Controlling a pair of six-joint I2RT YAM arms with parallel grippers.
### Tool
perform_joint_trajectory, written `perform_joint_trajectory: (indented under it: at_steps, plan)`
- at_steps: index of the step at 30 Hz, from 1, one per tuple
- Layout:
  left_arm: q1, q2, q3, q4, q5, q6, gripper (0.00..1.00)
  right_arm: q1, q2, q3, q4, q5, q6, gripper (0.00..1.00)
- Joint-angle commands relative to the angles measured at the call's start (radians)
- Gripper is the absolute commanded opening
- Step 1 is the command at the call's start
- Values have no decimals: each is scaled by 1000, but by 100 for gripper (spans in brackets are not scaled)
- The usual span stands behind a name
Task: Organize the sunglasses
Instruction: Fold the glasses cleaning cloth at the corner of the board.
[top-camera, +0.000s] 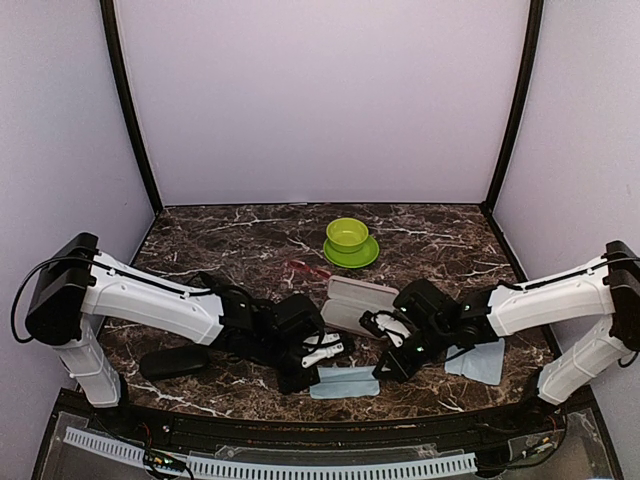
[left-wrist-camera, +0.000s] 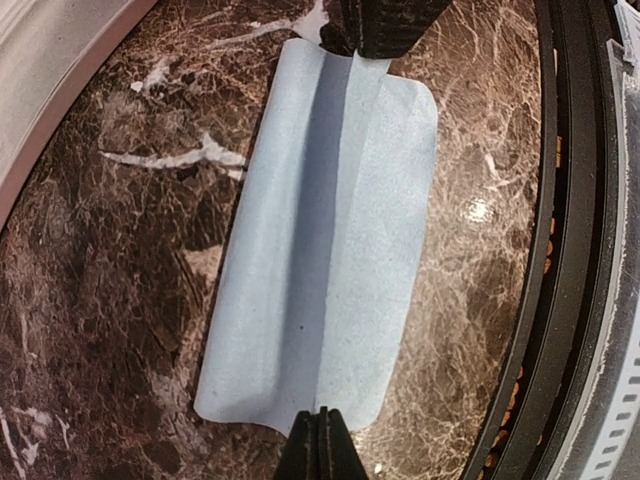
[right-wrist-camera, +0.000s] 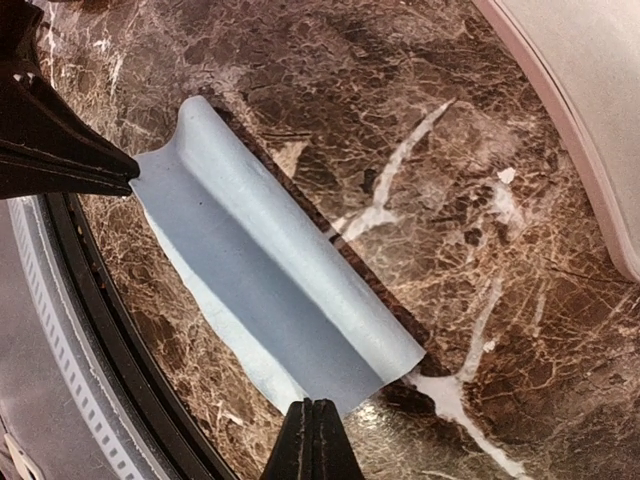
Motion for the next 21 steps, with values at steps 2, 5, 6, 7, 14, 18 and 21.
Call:
perform_joint_trajectory:
  at_steps: [2, 5, 6, 7, 14, 18, 21]
  plan:
    - [-10, -19, -29, -2, 21, -19, 0, 16, 2, -18, 29, -16, 15, 0]
    - [-10, -7, -29, -2, 9, -21, 0, 19, 5, -22, 38, -18, 19, 0]
    - [-10, -4, -27, -1, 5, -21, 0, 19, 7, -23, 37, -16, 18, 0]
    - [-10, 0, -25, -2, 0, -22, 0, 19, 7, -23, 37, -13, 18, 0]
    - [-10, 16, -18, 24, 8, -31, 0, 19, 10, -25, 37, -5, 19, 0]
    - [-12, 15, -25, 32, 29, -34, 3, 19, 11, -29, 40, -16, 16, 0]
    - [-13, 1, -39, 44, 55, -36, 9, 19, 9, -31, 40, -32, 12, 6]
